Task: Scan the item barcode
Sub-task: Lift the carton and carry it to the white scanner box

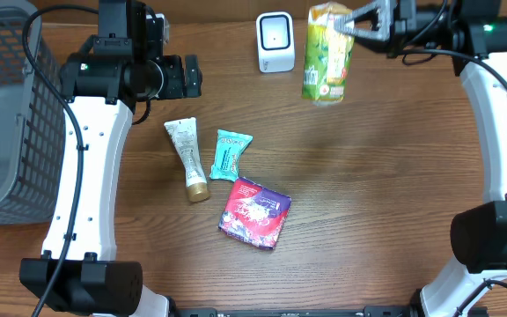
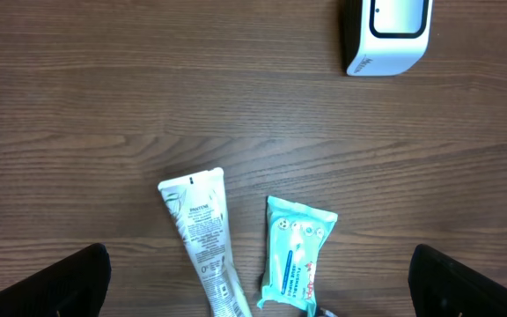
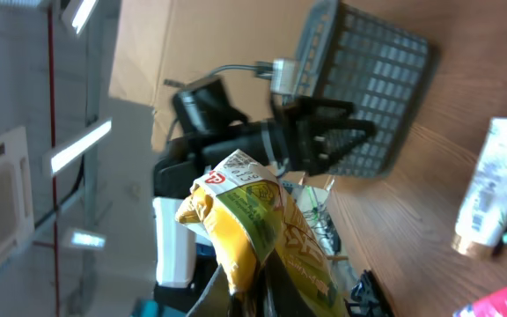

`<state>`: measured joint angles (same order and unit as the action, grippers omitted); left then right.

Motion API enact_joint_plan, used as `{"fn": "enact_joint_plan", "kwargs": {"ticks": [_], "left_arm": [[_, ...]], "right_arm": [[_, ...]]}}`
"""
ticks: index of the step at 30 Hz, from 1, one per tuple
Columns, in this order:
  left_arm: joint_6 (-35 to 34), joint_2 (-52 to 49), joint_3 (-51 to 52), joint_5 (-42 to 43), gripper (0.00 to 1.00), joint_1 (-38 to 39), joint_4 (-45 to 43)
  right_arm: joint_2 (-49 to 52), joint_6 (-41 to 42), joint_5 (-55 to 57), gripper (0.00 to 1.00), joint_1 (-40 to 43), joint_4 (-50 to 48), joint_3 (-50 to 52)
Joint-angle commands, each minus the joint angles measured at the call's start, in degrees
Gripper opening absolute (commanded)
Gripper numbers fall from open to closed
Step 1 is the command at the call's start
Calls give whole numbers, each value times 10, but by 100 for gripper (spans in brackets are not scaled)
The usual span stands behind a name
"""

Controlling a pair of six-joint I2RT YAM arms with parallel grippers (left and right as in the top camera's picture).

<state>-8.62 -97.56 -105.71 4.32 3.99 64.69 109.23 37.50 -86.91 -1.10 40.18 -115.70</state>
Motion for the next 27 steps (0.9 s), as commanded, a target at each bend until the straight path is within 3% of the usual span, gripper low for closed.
{"fn": "enact_joint_plan", "kwargs": {"ticks": [1, 12, 15, 20, 27], "left_arm": [[11, -4, -2, 6, 100, -6, -2], [11, -4, -2, 6, 100, -6, -2], [11, -4, -2, 6, 100, -6, -2], [11, -4, -2, 6, 100, -6, -2], [11, -4, -2, 6, 100, -6, -2]], "right_arm": [[-24, 84, -30, 3, 4, -30, -37], [-25, 107, -27, 4, -9, -140, -37], [-25, 106, 19, 4, -29, -165, -37], [-24, 41, 159, 4, -54, -129, -36], [-24, -150, 557, 4, -107, 61, -36]]}}
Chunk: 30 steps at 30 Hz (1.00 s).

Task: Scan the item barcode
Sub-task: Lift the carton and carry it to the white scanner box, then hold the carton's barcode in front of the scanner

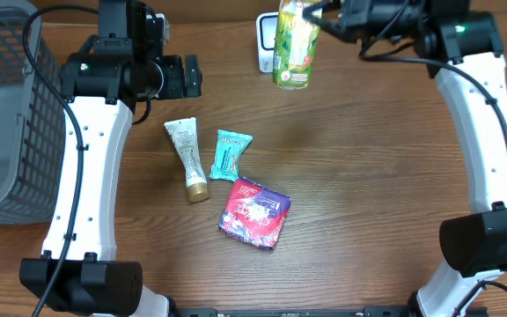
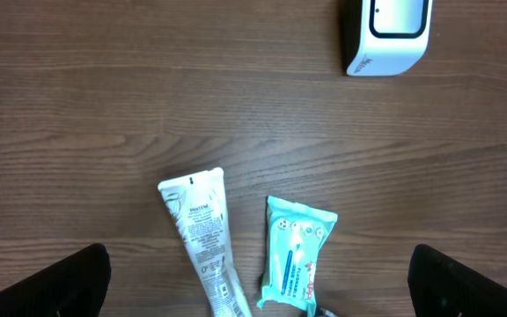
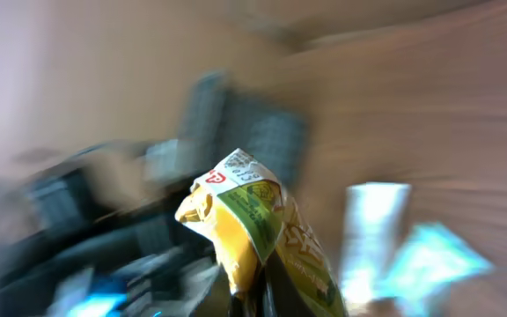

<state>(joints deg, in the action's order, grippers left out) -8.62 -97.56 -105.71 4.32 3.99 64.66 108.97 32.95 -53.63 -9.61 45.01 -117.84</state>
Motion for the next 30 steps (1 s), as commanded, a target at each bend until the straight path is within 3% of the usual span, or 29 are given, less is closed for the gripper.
{"fn": "enact_joint_plan", "kwargs": {"ticks": [1, 6, 15, 22, 30], "left_arm": [[11, -4, -2, 6, 100, -6, -2], [11, -4, -2, 6, 99, -6, -2], [11, -4, -2, 6, 100, -6, -2], [11, -4, -2, 6, 100, -6, -2], [11, -4, -2, 6, 100, -6, -2]], "right_arm": [[-21, -120, 276, 4, -35, 21, -15], [-21, -179, 509, 4, -93, 11, -15], [-10, -363, 751, 4, -163, -110, -15], [61, -601, 776, 4, -195, -227, -15], [148, -790, 729, 4, -196, -242, -15]]}}
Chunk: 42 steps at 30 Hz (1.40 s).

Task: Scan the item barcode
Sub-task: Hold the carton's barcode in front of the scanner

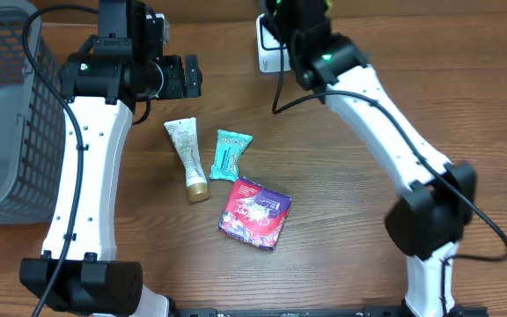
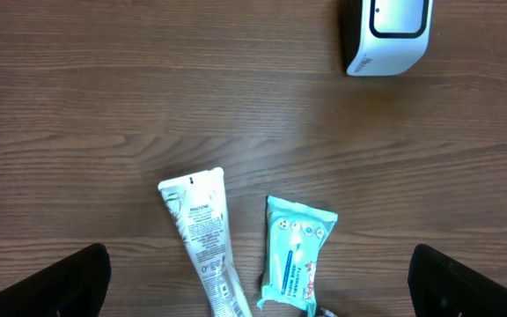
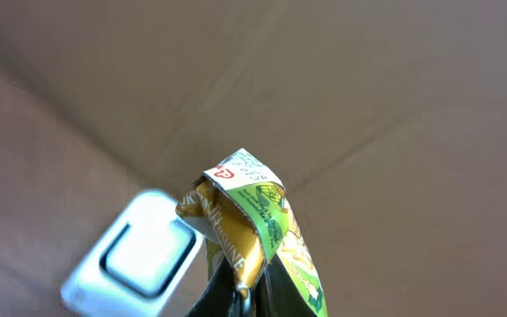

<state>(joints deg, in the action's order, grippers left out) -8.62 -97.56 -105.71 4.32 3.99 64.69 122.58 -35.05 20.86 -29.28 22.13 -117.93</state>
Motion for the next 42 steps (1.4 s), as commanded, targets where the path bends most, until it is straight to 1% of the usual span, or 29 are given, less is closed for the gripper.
{"fn": "enact_joint_plan", "kwargs": {"ticks": [1, 7, 10, 13, 17, 20, 28, 33, 36, 42], "left_arm": [[11, -4, -2, 6, 100, -6, -2], [11, -4, -2, 6, 100, -7, -2], [11, -4, -2, 6, 100, -6, -2], [11, -4, -2, 6, 100, -6, -2], [11, -4, -2, 6, 100, -5, -2], [11, -4, -2, 6, 100, -6, -2], [11, -4, -2, 6, 100, -6, -2], [11, -4, -2, 6, 100, -6, -2], [11, -4, -2, 6, 99, -6, -2], [11, -4, -2, 6, 100, -6, -2]], "right_arm": [[19, -120, -27, 4, 1, -17, -14], [57, -122, -71, 4, 1, -89, -14], [75, -146, -101, 4, 1, -106, -14], [92, -181, -107, 4, -2, -131, -14], [103, -253, -107, 4, -9, -117, -14], [109, -262, -107, 4, -11, -114, -14], [125, -341, -104, 4, -11, -103, -13], [126, -345, -84, 4, -11, -105, -13], [126, -360, -84, 4, -11, -105, -13], [126, -362, -85, 4, -9, -105, -13]]}}
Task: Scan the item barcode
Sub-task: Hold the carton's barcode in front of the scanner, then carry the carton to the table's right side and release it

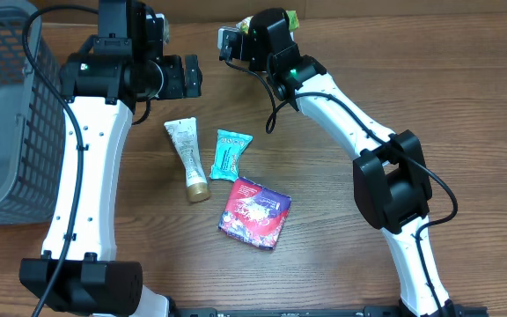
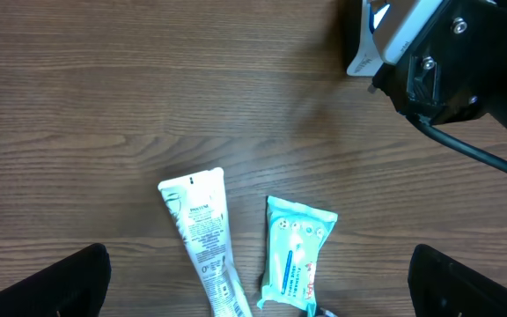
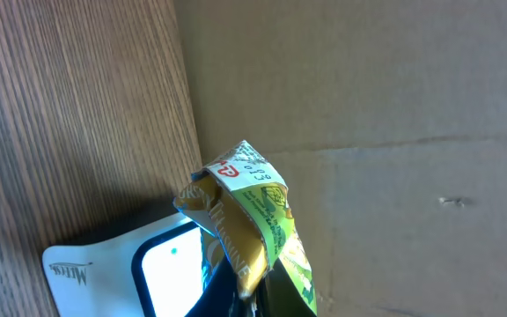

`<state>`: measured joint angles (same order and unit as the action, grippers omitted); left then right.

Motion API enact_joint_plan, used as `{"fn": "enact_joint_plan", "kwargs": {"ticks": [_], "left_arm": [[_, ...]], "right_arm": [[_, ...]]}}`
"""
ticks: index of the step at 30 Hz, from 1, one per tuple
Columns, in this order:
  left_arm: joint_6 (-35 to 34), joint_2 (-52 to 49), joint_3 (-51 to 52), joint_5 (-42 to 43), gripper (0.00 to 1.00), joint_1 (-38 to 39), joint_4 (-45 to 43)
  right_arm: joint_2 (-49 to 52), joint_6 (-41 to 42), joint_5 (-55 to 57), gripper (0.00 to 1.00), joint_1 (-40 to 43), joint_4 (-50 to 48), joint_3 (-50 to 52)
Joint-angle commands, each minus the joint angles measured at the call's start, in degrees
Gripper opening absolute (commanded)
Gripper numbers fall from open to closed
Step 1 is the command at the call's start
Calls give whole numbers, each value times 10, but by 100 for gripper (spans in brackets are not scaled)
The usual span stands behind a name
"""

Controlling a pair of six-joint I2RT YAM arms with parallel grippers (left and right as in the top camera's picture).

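My right gripper (image 3: 253, 295) is shut on the top edge of a yellow-green snack packet (image 3: 246, 207). It holds the packet right against the lit window of the white scanner (image 3: 161, 269). From overhead the right gripper (image 1: 269, 31) covers the scanner at the table's back edge, and only a corner of the packet (image 1: 286, 16) shows. In the left wrist view the right gripper's black body (image 2: 456, 57) hides most of the scanner (image 2: 365, 48). My left gripper (image 2: 258, 295) hangs open and empty above the table, near the other items.
A white tube (image 1: 188, 158), a teal wipes pack (image 1: 229, 153) and a red-purple packet (image 1: 254, 212) lie mid-table. A grey wire basket (image 1: 7, 114) stands at the left edge. A cardboard wall (image 3: 394, 132) runs behind the scanner.
The right wrist has turned and shifted a little left over the scanner. The scanner's window now shows lit beside the packet. The right gripper now covers the scanner in the left wrist view. The left arm is unchanged.
The right gripper first held the snack packet in the air to the right of the scanner. Then the packet hung just in front of it. Later the gripper was over the scanner, and now the packet sits against the lit window. The left arm stayed still throughout.
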<state>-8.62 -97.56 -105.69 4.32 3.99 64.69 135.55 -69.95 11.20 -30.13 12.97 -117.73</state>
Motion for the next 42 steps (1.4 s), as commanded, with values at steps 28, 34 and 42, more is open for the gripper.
{"fn": "enact_joint_plan", "kwargs": {"ticks": [28, 34, 42], "left_arm": [[11, -4, -2, 6, 100, -6, -2], [11, -4, -2, 6, 100, -6, -2], [11, -4, -2, 6, 100, -6, -2]], "right_arm": [[-167, 244, 128, 4, 9, -3, -16], [-293, 551, 322, 4, 17, 160, -16], [-361, 1104, 329, 4, 126, 576, -16]]}}
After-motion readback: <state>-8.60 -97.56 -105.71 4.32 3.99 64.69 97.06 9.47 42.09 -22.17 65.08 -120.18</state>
